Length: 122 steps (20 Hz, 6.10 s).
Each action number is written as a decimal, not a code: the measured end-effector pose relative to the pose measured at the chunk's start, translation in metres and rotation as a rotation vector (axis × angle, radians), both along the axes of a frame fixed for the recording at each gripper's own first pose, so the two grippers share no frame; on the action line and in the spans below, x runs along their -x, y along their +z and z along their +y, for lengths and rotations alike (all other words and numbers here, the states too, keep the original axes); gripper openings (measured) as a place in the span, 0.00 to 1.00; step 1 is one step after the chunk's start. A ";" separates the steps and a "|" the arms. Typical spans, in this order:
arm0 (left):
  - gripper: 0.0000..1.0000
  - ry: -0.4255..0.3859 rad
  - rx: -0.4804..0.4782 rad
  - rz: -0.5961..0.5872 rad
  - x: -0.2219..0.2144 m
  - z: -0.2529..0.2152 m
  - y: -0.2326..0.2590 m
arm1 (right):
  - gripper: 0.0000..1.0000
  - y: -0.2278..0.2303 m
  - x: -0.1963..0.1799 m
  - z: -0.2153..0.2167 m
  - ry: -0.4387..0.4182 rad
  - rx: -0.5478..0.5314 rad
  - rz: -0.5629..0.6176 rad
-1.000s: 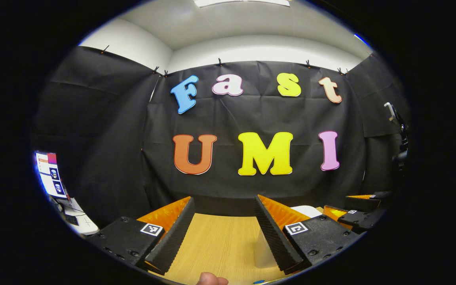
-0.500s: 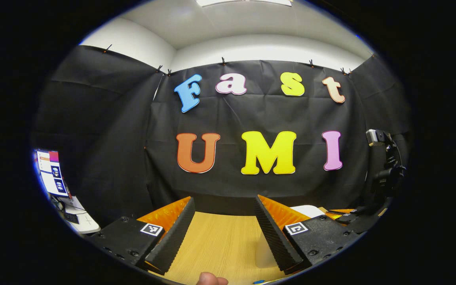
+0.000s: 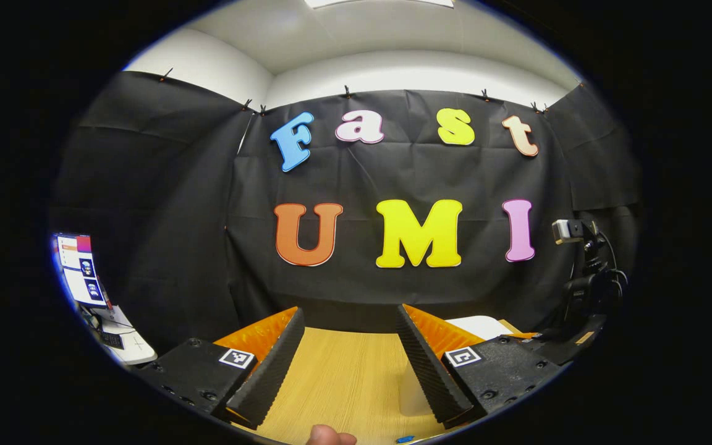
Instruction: Press the lid of the desktop garbage bin to open it, pick up the crumpled paper on the desktop and throw it into the bin, then pick up the pop can on the desktop and drop it into the bin, and finally close the garbage bin lid.
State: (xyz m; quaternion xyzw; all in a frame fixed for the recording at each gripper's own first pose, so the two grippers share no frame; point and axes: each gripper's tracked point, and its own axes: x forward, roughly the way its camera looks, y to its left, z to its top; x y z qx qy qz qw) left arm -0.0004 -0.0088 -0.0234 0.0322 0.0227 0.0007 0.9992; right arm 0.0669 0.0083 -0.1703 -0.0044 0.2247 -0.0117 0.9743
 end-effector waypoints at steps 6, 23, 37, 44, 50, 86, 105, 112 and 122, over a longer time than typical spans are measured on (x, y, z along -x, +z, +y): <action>0.96 -0.005 0.014 0.013 -0.002 -0.004 -0.008 | 0.01 -0.024 0.004 -0.001 0.015 -0.049 0.110; 0.96 -0.063 0.030 0.035 0.003 -0.018 -0.026 | 0.95 0.089 -0.007 -0.021 -0.021 0.024 -0.184; 0.96 -0.135 0.017 0.230 0.030 -0.045 -0.108 | 0.96 0.075 0.045 -0.053 -0.047 0.015 -0.215; 0.97 -0.186 0.002 0.461 0.058 -0.076 -0.209 | 0.96 0.022 0.082 -0.086 -0.089 0.061 -0.105; 0.97 -0.191 0.044 0.648 0.089 -0.087 -0.294 | 0.94 -0.019 0.108 -0.102 -0.116 0.095 -0.008; 0.42 -0.090 -0.072 0.917 0.077 -0.071 -0.425 | 0.98 -0.159 0.207 -0.088 -0.062 0.027 0.357; 0.31 -0.079 -0.024 0.504 0.011 -0.025 -0.127 | 0.96 -0.256 0.200 -0.065 -0.063 -0.041 0.539; 0.31 -0.102 -0.024 0.401 -0.001 -0.033 -0.057 | 0.96 -0.276 0.172 -0.059 -0.080 -0.077 0.565; 0.31 -0.097 -0.027 0.330 -0.019 -0.030 -0.014 | 0.83 -0.281 0.158 -0.064 -0.074 -0.062 0.572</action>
